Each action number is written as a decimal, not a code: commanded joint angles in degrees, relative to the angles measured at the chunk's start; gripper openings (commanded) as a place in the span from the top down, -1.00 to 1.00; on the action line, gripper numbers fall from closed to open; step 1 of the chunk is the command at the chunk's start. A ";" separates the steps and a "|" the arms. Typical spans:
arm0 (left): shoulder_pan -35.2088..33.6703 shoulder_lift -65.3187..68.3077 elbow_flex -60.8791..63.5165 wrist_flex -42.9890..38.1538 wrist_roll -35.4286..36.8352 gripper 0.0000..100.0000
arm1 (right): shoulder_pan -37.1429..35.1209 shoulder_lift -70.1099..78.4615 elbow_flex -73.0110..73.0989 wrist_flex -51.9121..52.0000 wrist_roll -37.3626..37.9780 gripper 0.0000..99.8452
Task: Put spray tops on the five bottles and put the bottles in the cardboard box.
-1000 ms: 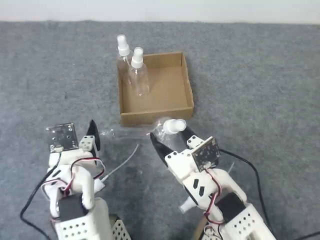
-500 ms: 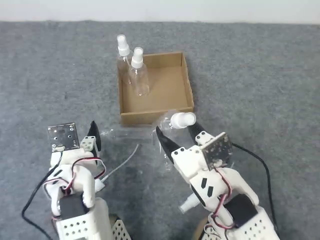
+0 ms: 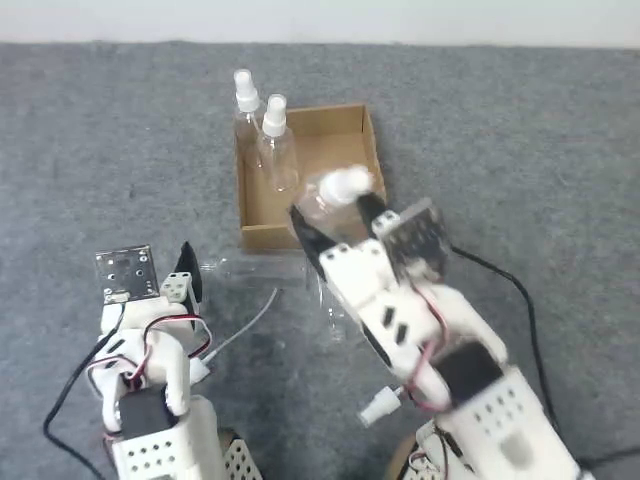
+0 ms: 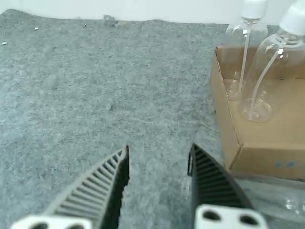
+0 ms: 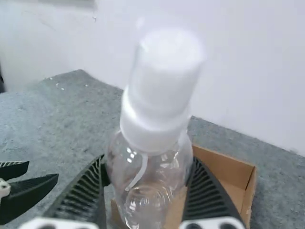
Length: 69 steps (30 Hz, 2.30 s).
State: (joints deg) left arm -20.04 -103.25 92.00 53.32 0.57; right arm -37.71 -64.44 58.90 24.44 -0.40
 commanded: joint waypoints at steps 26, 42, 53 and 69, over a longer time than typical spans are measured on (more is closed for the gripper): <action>-0.35 0.09 -0.66 -1.67 0.62 0.62 | 0.57 59.65 -26.64 -25.45 -0.79 0.99; -0.35 0.09 -0.13 -1.93 0.53 0.62 | 0.48 70.99 -28.84 -28.97 -0.44 0.98; -0.35 0.09 -0.13 -1.93 0.53 0.62 | 0.48 73.80 -30.42 -28.35 -0.35 0.98; -0.44 0.09 -0.13 -1.85 0.53 0.62 | -0.84 73.71 -31.38 -20.44 -0.35 0.69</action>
State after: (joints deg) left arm -20.04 -103.25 92.00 53.32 0.57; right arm -37.89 10.37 30.42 1.14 -0.75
